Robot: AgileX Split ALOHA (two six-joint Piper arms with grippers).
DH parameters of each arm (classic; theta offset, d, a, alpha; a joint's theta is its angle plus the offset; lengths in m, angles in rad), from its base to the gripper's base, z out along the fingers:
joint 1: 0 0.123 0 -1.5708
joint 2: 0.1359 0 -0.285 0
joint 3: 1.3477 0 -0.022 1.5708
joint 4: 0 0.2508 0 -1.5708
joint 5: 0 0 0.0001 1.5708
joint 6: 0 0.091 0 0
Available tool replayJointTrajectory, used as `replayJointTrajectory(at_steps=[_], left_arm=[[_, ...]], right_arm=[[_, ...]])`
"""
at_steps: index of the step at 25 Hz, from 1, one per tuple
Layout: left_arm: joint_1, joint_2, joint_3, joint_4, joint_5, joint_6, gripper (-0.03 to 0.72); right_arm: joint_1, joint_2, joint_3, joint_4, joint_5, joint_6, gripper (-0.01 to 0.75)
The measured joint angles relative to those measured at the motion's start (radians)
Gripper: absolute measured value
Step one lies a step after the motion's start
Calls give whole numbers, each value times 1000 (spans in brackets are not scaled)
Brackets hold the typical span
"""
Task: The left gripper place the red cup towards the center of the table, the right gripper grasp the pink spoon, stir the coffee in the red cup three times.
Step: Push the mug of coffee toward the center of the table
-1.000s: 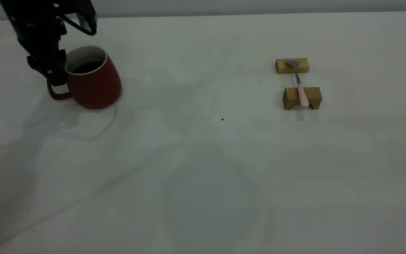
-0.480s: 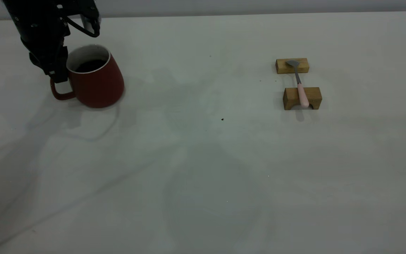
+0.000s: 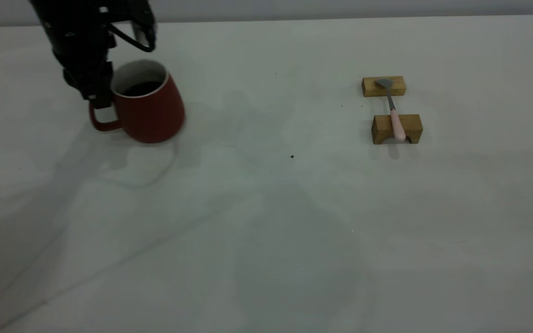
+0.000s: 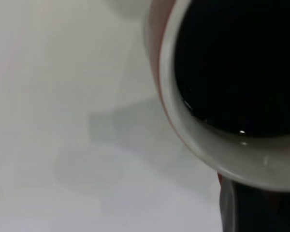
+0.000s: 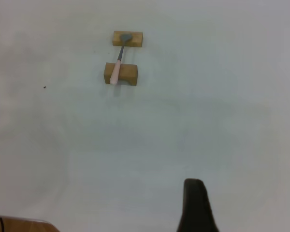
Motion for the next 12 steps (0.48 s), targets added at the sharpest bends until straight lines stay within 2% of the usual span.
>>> replayJointTrajectory(at_steps=[12], left_arm=[[-170,4,0,-4,-20,-87,209]], right_arm=[[0,0,0,0,0,0,578]])
